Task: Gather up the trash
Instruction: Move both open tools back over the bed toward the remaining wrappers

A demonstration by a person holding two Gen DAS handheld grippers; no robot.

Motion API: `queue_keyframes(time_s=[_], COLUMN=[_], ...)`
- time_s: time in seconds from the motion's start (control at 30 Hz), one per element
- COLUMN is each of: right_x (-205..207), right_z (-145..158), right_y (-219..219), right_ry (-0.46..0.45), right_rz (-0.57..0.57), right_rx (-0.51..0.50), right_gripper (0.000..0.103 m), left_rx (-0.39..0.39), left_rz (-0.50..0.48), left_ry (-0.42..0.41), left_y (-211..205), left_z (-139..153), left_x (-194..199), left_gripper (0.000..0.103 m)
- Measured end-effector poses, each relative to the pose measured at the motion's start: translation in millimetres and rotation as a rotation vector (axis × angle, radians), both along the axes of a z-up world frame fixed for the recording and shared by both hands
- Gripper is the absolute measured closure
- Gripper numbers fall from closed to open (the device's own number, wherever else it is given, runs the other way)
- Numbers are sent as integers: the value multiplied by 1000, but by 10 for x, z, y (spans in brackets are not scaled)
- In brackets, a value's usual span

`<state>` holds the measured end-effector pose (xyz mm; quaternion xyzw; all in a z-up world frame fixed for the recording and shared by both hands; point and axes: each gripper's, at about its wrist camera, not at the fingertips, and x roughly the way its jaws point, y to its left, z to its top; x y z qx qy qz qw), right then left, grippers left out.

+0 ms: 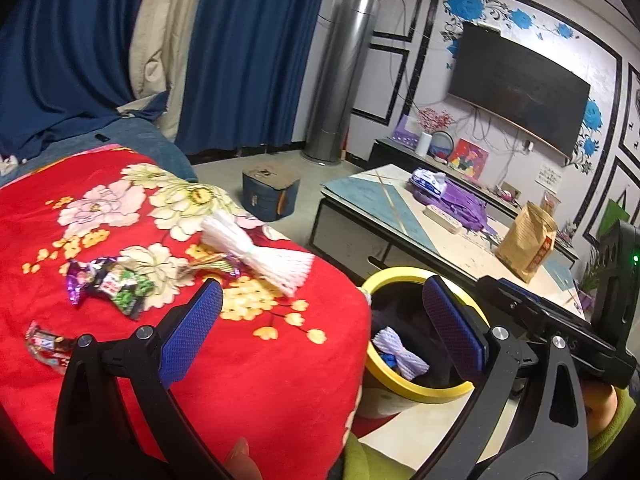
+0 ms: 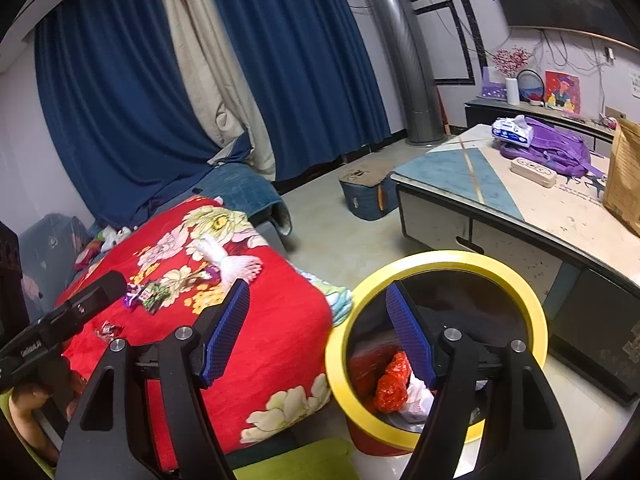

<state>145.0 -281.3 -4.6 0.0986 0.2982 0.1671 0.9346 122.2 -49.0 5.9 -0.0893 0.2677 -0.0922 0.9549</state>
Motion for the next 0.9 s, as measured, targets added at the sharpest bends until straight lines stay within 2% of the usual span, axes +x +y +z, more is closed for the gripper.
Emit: queue_keyframes(time_s=[0.53, 0.6, 0.9], right_x=[-40, -42, -2], right_z=[26, 38, 50], right_y=[680, 785, 1190], right_ry=[5, 1, -2], right_rz=[164, 184, 266], right_rx=[-34, -40, -55], right_gripper=[34, 32, 31], left_rx=[-29, -32, -43], left_rz=[162, 182, 285], left_ry=[1, 3, 31], left_y=[644, 724, 1108], left_z=[76, 73, -7], left_x=[-164, -197, -334], left_gripper=[11, 11, 11])
